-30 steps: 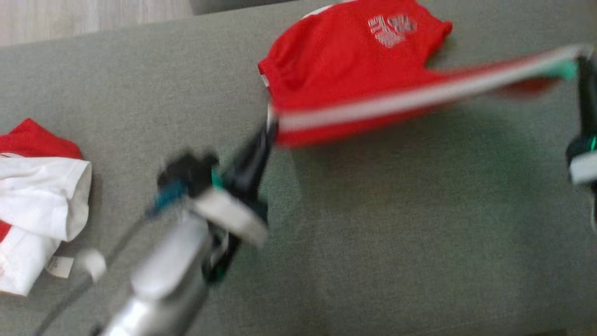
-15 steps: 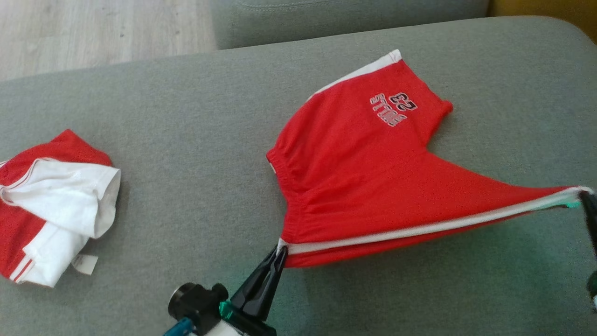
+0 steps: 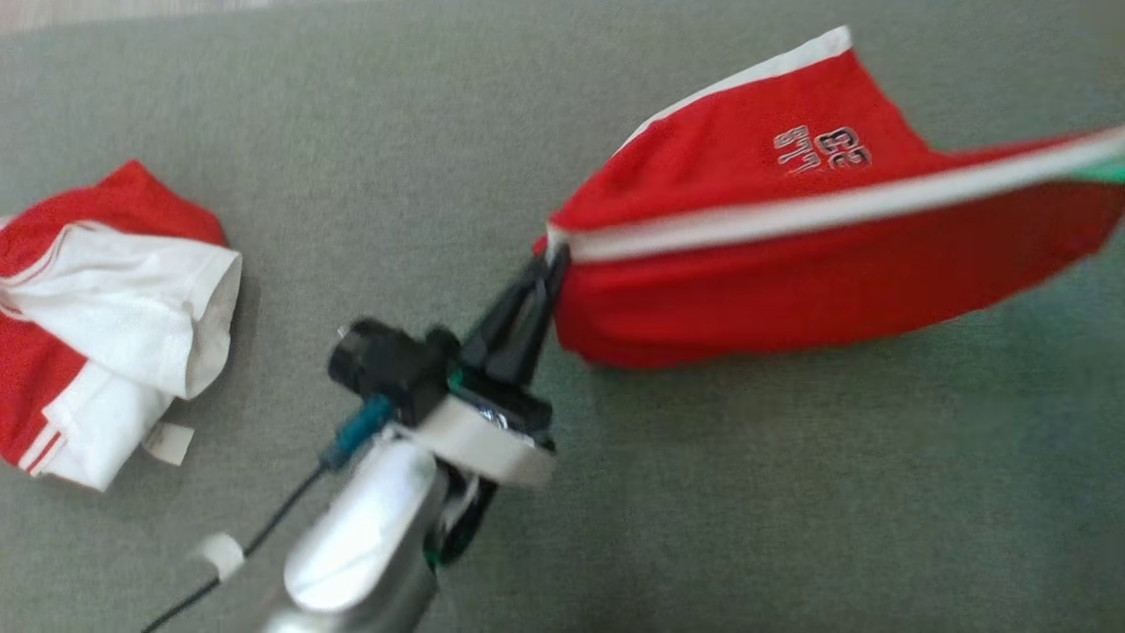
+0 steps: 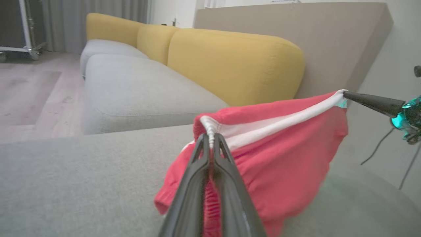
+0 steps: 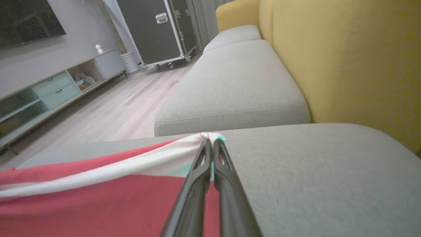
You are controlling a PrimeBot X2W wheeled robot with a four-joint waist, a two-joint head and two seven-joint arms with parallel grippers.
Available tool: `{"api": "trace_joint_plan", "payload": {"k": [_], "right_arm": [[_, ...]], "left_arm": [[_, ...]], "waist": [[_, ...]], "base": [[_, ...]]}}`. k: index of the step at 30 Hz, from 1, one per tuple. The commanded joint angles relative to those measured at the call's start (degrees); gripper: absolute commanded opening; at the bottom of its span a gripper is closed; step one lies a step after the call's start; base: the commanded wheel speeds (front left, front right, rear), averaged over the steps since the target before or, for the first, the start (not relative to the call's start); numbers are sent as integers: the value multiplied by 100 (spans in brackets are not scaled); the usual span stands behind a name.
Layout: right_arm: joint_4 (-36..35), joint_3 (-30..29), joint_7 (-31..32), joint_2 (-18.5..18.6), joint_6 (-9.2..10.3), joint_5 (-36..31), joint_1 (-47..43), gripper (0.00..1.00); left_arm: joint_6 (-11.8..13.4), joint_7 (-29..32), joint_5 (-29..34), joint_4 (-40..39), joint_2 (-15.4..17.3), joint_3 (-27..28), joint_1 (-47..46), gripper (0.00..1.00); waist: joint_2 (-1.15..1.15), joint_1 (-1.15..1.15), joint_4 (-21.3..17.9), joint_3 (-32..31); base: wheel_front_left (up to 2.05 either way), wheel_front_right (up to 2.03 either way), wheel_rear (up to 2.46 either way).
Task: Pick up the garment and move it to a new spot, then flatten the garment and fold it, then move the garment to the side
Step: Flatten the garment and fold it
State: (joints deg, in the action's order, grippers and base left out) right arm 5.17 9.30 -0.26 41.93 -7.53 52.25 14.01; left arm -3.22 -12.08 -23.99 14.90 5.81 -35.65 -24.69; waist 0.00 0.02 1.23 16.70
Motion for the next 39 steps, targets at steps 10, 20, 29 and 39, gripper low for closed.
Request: {"api": "trace_joint_plan", "payload": {"k": [10,20,29,39], "right_arm": [[1033,1278,802,124,4,-352,2210,0],[2075,2099,781,100,4,-391,3318,0],[2721,2648,36,-264,4,-185,3825,100],[2924,2895,-768,-434,4,484,3243,100]], "left_arm": [[256,309,-239,501,-198,272,-797,0],[417,274,-344,839,-272,64,-1186,0],[526,13,-613,1031,-289,-63,-1288,69],[1214,-281,-478,1028,-292,51,-1010,100]], "waist": [[0,-2,374,616],[0,-2,644,873],[0,-2,661,960],[0,-2,553,538]], "base": [[0,0,0],[0,0,0],[0,0,0],[0,0,0]]}}
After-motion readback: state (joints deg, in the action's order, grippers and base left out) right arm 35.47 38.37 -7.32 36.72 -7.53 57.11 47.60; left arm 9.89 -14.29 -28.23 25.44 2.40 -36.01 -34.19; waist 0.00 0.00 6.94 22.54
